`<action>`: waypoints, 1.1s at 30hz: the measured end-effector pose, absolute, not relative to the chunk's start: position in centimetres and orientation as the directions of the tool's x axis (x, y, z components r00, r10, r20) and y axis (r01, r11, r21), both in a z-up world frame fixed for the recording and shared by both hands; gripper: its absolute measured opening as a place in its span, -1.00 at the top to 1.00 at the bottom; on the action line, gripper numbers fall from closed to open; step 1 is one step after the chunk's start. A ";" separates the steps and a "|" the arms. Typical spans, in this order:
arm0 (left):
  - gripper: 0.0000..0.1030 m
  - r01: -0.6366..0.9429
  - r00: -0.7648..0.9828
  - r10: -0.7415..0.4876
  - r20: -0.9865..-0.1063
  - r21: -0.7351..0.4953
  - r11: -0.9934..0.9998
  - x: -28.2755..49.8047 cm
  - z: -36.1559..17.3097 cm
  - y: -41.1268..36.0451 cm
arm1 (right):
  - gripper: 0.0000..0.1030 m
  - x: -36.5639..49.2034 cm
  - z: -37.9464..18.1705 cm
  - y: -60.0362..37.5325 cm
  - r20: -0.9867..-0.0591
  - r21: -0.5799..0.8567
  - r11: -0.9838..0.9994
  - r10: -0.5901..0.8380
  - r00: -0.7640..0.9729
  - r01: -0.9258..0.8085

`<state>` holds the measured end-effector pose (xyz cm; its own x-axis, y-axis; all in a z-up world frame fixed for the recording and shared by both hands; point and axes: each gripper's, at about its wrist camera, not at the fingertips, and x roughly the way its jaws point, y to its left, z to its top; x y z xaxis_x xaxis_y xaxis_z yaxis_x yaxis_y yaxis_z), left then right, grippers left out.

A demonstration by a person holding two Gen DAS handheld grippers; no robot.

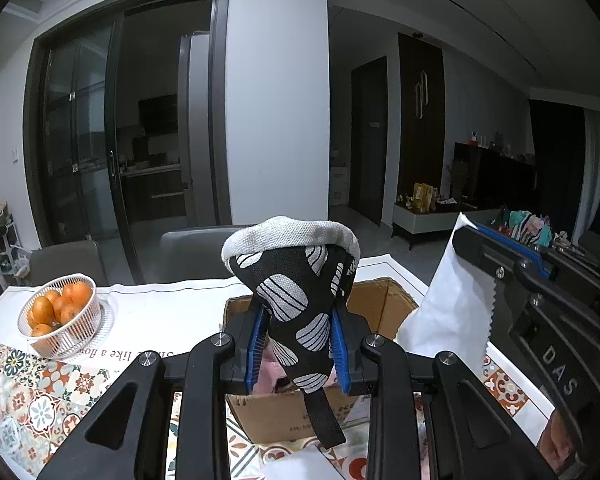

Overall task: Organize soft objects
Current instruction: 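Carry the dotted pouch and white cloth over the cardboard box with both tools, then open both tools to drop the pouch and cloth into the box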

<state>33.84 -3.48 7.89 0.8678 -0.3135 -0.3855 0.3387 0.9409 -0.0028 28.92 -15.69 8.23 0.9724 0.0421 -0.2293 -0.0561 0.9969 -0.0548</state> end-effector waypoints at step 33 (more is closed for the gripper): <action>-0.03 0.399 0.716 -0.288 -0.635 0.035 0.916 42.4 -0.4 -8.4 | 0.81 40.1 -0.6 -20.1 -0.571 0.060 0.995 0.098 0.815 -0.078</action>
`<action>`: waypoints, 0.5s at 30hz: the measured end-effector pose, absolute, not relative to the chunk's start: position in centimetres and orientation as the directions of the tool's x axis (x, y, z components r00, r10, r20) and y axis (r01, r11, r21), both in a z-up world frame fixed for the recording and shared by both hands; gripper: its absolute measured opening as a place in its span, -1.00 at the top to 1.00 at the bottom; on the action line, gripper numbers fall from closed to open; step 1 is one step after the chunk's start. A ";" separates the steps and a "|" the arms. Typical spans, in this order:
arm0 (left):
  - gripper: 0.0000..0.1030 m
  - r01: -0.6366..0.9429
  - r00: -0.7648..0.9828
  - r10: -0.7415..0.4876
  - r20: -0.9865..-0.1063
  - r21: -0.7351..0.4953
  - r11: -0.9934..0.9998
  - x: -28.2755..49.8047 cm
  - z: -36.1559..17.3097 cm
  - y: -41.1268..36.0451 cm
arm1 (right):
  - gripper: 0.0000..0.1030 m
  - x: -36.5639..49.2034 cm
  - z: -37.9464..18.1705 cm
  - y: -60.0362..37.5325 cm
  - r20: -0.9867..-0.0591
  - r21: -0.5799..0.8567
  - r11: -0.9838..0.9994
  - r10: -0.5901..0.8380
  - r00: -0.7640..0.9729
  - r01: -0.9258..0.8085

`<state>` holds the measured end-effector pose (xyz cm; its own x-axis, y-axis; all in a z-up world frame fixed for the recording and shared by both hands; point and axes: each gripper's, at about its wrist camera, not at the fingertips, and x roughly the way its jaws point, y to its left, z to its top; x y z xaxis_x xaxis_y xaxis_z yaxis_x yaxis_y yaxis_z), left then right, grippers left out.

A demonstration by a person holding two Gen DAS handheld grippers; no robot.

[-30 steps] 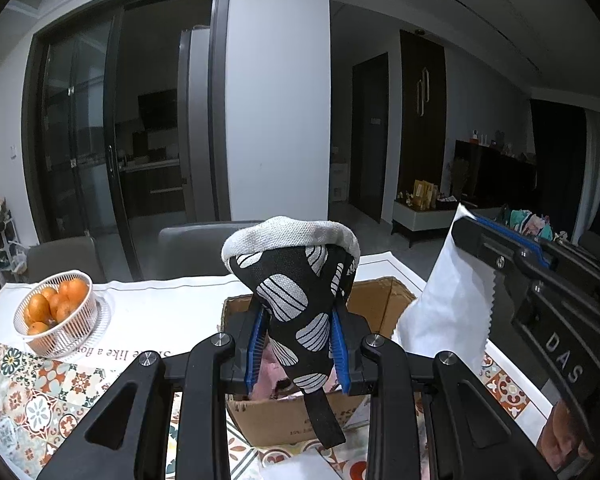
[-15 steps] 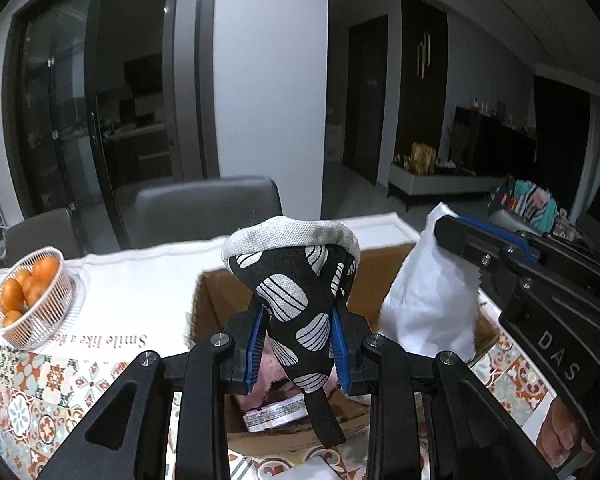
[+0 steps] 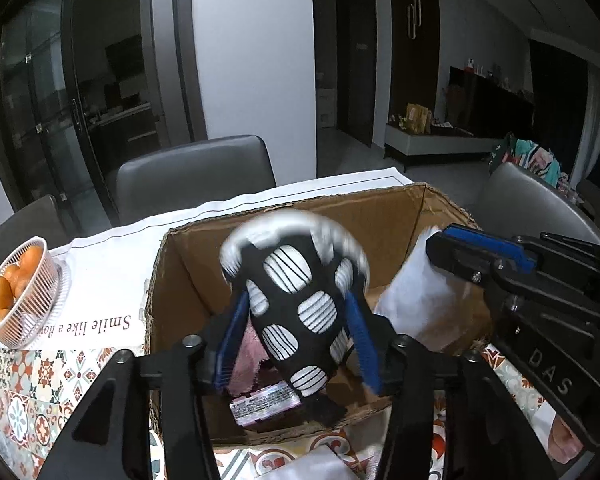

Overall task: Organize soft objects
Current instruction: 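Open both tools to drop the pouch and cloth into the box, then move both open tools back toward the pink slipper and white towel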

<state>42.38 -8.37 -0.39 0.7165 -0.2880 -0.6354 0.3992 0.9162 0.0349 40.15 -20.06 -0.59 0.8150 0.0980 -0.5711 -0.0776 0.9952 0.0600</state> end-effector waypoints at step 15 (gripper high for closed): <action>-0.39 0.348 0.770 -0.254 -0.585 0.051 0.936 38.3 1.6 -6.1 | -0.04 36.7 1.3 -20.9 -0.526 0.060 0.998 0.019 0.850 0.014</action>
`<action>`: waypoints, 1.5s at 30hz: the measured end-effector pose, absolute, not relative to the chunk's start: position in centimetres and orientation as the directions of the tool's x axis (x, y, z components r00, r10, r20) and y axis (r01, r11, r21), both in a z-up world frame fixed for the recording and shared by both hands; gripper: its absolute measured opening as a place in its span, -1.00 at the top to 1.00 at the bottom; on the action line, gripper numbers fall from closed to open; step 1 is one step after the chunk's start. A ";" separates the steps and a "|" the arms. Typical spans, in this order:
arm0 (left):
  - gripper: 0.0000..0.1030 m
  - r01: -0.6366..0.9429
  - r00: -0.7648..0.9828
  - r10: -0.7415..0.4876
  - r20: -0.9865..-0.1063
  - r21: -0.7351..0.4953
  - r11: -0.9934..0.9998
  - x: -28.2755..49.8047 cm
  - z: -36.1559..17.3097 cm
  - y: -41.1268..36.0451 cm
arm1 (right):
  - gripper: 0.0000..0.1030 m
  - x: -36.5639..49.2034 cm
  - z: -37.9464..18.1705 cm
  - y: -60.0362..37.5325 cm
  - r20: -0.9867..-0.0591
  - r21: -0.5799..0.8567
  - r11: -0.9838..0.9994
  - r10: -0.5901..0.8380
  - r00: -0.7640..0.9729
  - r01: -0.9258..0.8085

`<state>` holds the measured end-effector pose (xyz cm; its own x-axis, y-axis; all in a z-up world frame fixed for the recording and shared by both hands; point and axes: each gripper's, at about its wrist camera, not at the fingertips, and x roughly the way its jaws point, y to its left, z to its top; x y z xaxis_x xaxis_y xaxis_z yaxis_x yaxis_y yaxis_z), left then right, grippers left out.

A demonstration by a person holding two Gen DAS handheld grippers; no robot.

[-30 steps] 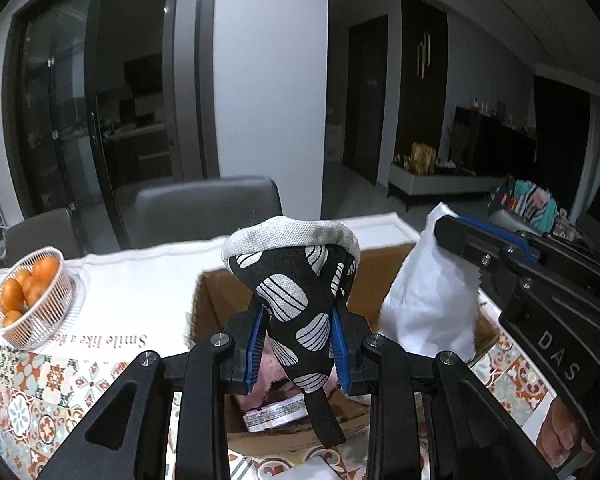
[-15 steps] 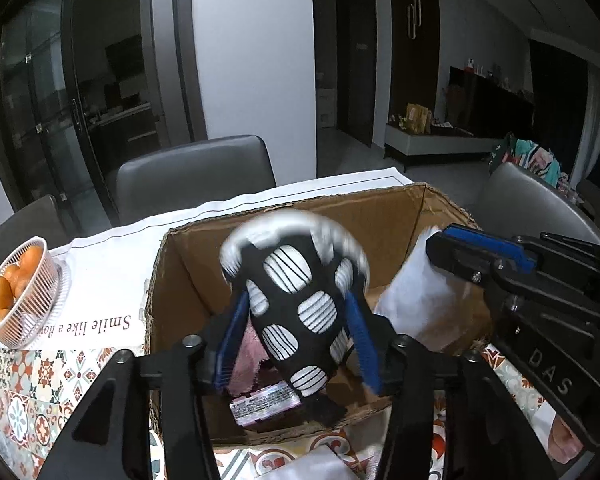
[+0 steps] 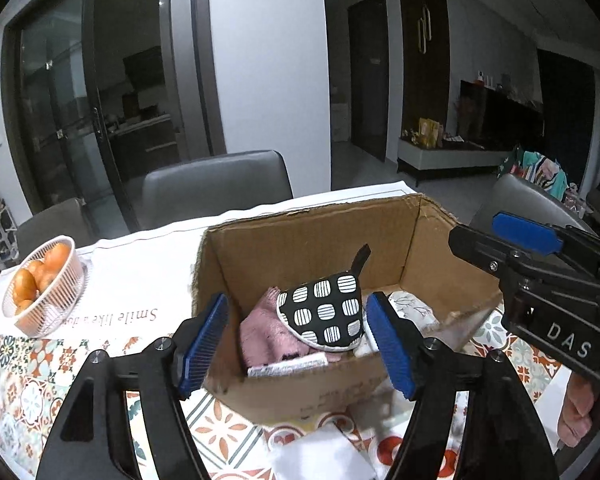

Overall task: Organize soft objects
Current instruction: 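Move both open tools back toward the pink slipper and white towel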

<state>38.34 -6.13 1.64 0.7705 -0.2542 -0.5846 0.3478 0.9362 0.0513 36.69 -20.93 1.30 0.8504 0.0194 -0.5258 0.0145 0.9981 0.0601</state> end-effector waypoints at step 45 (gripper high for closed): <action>-0.52 0.331 0.827 -0.276 -0.489 0.026 0.943 22.3 0.2 -2.5 | -0.58 20.2 0.1 -18.5 -0.478 0.079 0.989 -0.075 0.875 0.128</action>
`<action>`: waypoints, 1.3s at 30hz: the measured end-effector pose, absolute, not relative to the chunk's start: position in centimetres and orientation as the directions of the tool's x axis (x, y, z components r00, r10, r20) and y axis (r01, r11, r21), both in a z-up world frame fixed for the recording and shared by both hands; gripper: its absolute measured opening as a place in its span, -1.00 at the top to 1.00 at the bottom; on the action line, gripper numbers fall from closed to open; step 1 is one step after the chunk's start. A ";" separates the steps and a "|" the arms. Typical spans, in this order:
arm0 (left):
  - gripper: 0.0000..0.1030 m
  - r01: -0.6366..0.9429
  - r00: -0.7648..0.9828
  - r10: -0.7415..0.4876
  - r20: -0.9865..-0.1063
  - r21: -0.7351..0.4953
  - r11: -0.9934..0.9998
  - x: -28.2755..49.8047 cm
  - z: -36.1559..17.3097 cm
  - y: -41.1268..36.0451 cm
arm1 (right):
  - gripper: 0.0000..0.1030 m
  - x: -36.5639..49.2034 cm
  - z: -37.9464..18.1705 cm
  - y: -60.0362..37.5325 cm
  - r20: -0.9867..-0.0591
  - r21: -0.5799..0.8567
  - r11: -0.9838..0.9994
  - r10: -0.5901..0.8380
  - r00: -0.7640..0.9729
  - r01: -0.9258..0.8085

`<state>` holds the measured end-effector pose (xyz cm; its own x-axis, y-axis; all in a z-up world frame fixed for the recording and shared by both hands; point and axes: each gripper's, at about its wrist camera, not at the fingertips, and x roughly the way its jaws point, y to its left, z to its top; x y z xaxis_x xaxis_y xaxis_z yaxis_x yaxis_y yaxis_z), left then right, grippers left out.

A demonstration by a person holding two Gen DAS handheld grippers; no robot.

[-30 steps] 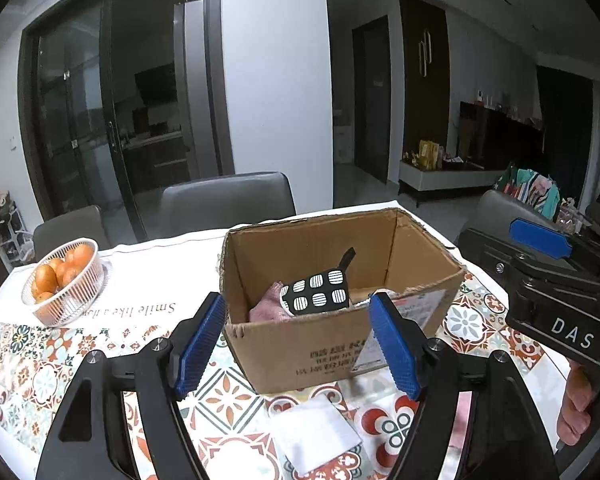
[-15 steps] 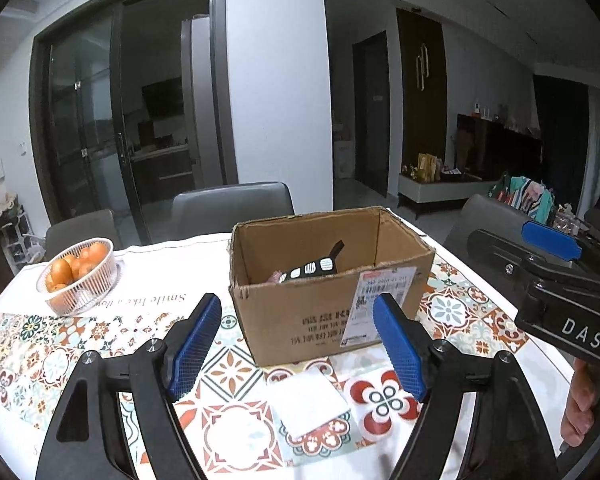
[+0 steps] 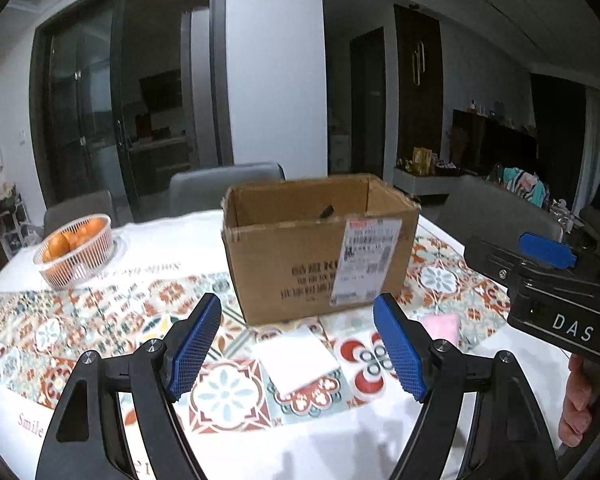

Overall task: Organize soft objects
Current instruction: 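Move both open tools back toward the pink slipper and white towel, then grasp the white towel with the left tool while the right tool grasps the pink slipper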

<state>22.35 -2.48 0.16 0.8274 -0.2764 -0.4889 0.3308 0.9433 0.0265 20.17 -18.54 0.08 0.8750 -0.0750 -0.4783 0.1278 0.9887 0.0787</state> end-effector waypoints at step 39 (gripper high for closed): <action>-0.52 0.360 0.698 -0.245 -0.673 0.034 0.932 29.3 -9.7 -5.9 | -0.58 24.1 -10.0 -21.2 -0.648 0.085 0.977 -0.096 0.755 0.198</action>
